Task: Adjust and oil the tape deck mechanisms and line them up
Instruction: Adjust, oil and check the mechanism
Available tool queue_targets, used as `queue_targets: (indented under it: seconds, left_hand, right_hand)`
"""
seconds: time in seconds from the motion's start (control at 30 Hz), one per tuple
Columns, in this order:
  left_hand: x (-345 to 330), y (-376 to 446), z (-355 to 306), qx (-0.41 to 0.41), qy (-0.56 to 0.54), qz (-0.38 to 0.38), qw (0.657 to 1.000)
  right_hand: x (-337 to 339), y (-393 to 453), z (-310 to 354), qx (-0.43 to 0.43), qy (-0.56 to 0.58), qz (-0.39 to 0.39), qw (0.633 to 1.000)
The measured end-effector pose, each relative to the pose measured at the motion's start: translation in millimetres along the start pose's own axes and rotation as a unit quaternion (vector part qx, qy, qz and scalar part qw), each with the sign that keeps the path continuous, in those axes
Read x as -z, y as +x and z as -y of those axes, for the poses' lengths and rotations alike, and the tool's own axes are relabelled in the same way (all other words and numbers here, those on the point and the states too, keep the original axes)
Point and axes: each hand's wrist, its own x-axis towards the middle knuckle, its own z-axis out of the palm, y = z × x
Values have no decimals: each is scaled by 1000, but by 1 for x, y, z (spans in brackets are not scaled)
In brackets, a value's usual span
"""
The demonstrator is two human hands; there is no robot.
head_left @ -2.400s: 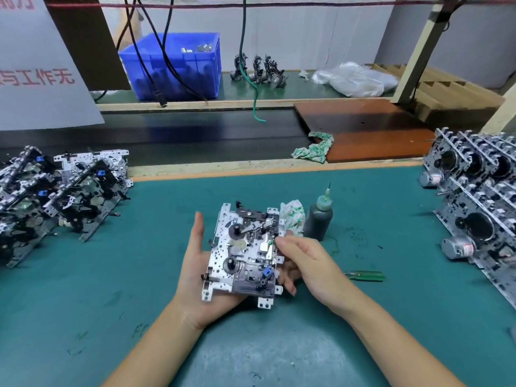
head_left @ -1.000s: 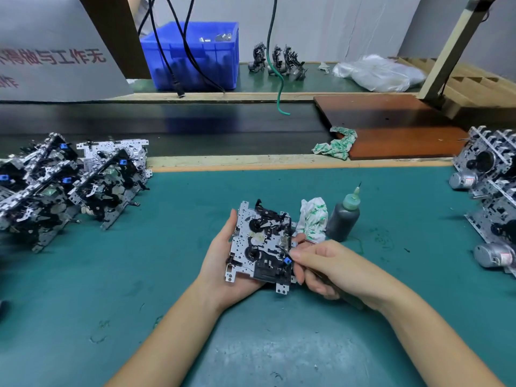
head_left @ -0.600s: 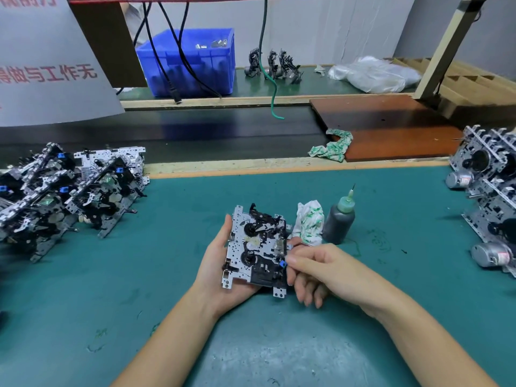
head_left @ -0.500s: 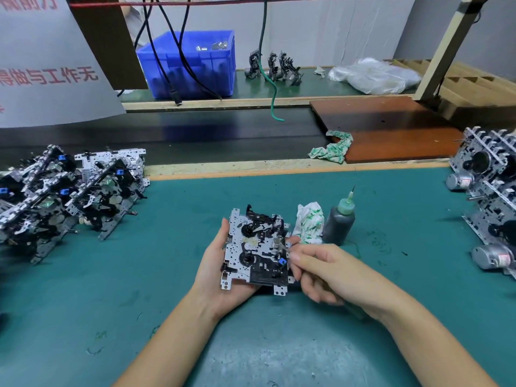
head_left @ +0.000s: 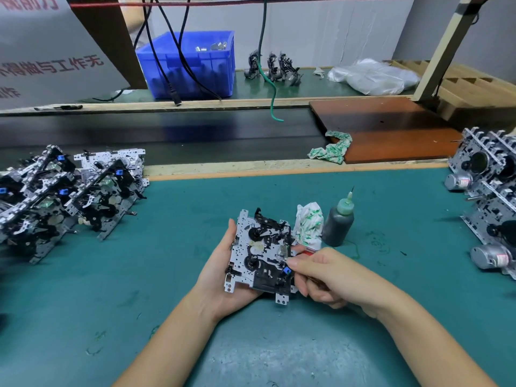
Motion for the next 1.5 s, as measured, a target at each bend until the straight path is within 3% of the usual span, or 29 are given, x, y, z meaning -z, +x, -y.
queue_targets:
  seconds: [0.23, 0.5, 0.8, 1.1, 1.33, 1.5]
  left_hand:
    - [-2, 1, 1, 6, -2, 9, 1000]
    - [-7, 0, 1, 6, 16, -12, 1000]
    - [-4, 2, 1, -13, 39, -47, 998]
    - [-8, 1, 2, -19, 43, -36, 998]
    - [-12, 0, 1, -14, 65, -54, 996]
    - [-12, -4, 0, -23, 33, -53, 998]
  right_hand:
    - [0, -1, 1, -20, 18, 30, 999]
    - [-3, -1, 1, -17, -41, 3, 999]
    - [1, -1, 3, -35, -35, 38, 998]
    - [6, 0, 2, -41, -64, 60, 995]
    - [11, 0, 1, -50, -57, 86, 993]
    - [9, 0, -2, -19, -21, 62, 998]
